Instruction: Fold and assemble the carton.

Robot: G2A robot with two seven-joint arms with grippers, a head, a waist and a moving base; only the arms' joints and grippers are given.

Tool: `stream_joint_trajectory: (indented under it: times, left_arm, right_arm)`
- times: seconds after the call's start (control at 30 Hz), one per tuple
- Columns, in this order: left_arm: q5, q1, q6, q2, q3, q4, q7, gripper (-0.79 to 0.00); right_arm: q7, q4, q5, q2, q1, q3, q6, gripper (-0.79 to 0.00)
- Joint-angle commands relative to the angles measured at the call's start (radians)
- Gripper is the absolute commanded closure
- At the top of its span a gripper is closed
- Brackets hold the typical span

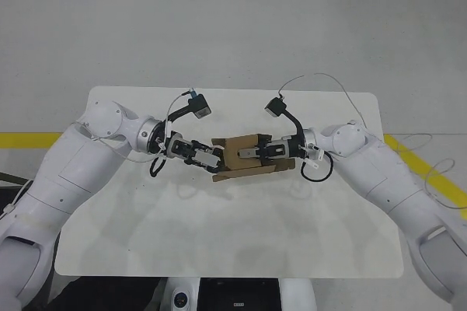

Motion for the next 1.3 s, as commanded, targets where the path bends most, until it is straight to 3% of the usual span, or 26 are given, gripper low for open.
stream_joint_trajectory:
  times: [0.0, 0.7, 0.97, 1.27]
  left_arm:
    - [-0.007, 0.005, 0.003, -0.002, -0.008, -0.002, -0.002, -0.785]
    - [0.069, -0.025, -0.015, -0.050, 0.008, 0.036, 0.016, -0.785]
    - [0.084, -0.011, -0.055, -0.050, -0.019, 0.076, 0.055, -0.785]
    - [0.092, 0.023, -0.058, -0.030, -0.081, 0.074, 0.058, -0.785]
  right_arm:
    - [-0.001, 0.001, 0.000, -0.001, 0.000, -0.001, -0.001, 0.000]
    - [-0.019, -0.010, 0.007, -0.016, 0.005, -0.014, -0.019, 0.000]
    - [-0.046, -0.010, 0.009, 0.014, -0.014, 0.032, -0.046, 0.000]
    - [-0.051, -0.053, -0.009, 0.056, -0.048, 0.083, -0.051, 0.000]
